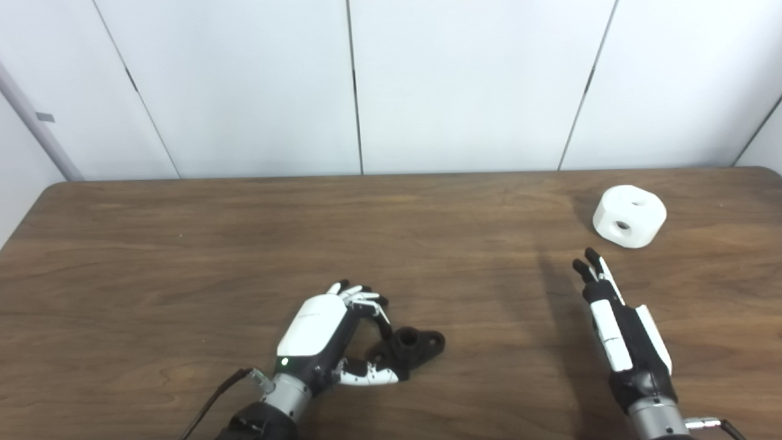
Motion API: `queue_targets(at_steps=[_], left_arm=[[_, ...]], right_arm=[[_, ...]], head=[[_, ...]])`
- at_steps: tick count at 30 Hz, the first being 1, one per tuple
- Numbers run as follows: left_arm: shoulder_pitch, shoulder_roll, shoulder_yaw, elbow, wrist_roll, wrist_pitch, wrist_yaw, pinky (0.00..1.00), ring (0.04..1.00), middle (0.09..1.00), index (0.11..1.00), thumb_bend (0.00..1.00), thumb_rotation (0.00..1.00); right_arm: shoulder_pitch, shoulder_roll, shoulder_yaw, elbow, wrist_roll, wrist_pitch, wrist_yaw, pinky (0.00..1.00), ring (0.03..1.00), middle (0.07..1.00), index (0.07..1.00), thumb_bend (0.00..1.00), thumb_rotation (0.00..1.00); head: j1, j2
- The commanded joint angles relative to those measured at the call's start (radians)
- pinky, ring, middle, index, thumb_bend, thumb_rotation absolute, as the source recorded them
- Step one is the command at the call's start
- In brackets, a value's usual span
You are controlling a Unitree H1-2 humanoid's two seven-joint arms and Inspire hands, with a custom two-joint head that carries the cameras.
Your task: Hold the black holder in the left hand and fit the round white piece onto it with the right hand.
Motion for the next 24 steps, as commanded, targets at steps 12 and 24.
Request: queue_targets(at_steps=[12,24], left_arm=[[0.036,-0.027,-0.016,-0.003,0.043,-0.049,0.04,1.0,0.894,0.797,0.486,0.52,0.05],[0.087,-0.035,0.013,0.012,0.031,-0.069,0.088,1.0,0.909,0.809,0.485,0.52,0.05]], right_arm=[[-0.008,0.011,-0.007,-0.059,0.008,-0.001,-0.002,1.0,1.0,0.951,1.0,0.59,1.0],[-0.025,-0.002,-0.024,-0.044,0.018,-0.019,-0.001,1.0,0.999,0.961,1.0,0.61,1.0]], head=[[-0.006,0.016],[-0.019,0.011]])
